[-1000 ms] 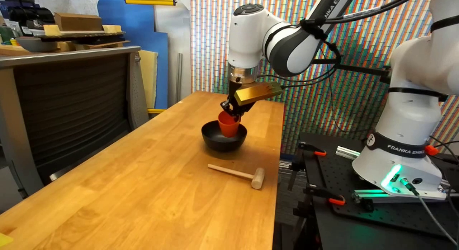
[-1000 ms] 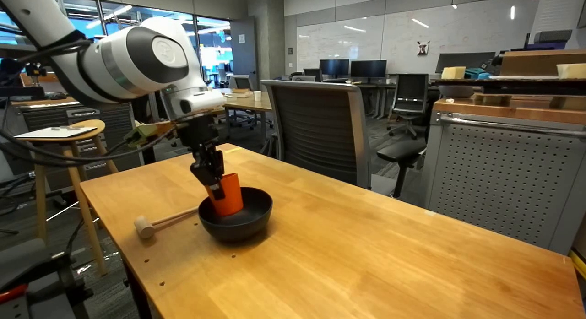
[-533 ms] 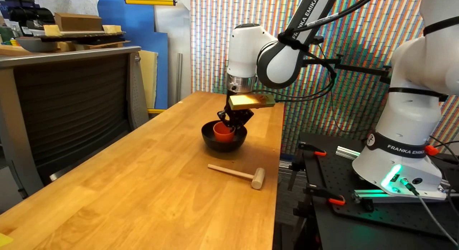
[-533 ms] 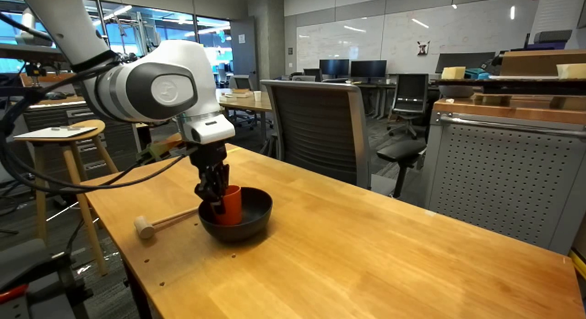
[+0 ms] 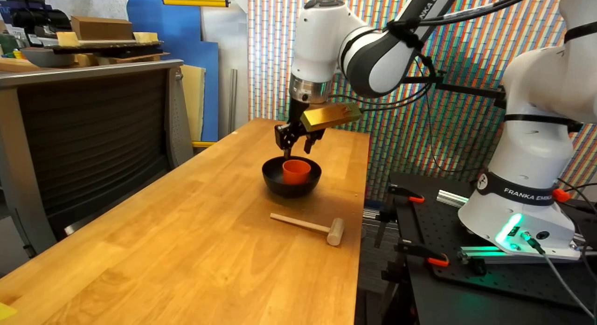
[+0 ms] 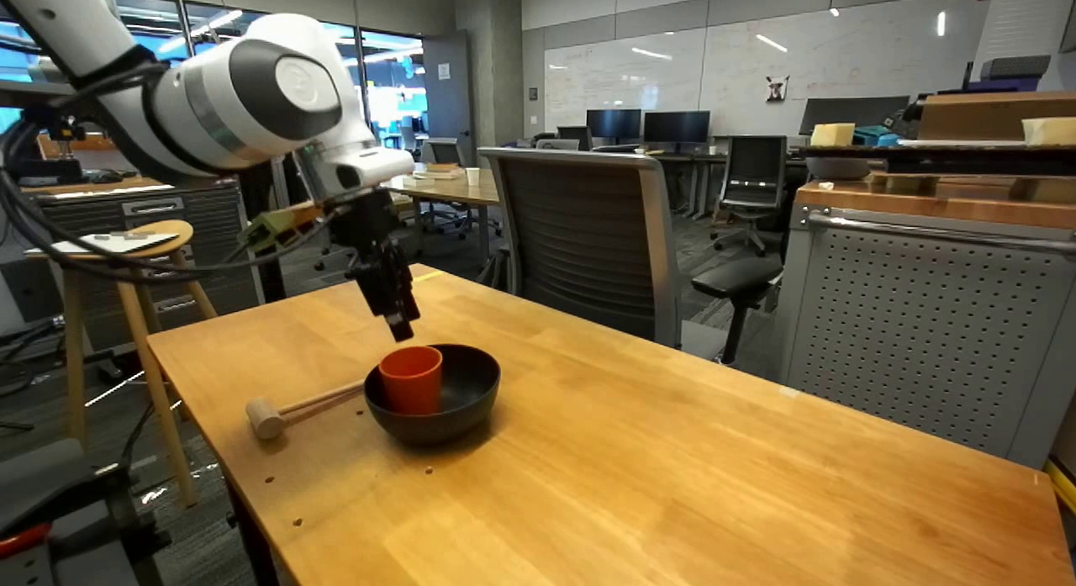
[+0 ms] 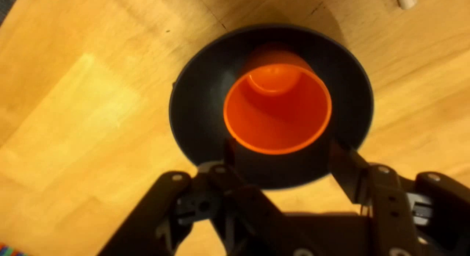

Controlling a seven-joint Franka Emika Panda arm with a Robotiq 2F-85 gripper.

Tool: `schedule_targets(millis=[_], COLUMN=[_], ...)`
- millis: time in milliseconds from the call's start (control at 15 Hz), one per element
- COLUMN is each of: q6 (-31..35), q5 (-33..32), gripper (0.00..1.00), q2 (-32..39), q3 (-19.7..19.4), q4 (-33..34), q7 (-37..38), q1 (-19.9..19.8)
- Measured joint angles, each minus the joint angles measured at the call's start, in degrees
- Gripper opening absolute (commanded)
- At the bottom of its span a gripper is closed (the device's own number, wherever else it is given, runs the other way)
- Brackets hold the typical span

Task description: Pick up the orange cup and put it in the black bowl.

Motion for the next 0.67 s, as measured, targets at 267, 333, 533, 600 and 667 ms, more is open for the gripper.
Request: schedule_targets(millis=[267, 333, 533, 600, 667], q6=[-6.72, -7.59, -13.76, -16.33, -17.33], q5=[-2.50, 0.56, 12.48, 16.60, 18.17], gripper=[1.00, 1.00, 1.00, 1.00, 1.00], q2=[-11.34, -13.90, -20.79, -23.09, -24.67], q3=[6.13, 6.85, 5.89, 5.83, 7.16], q4=[0.43, 0.38, 0.47, 0.59, 0.58], q7=[-5.19, -9.35, -21.84, -25.60, -26.57], q1=[0.23, 1.38, 9.33, 11.59, 11.53])
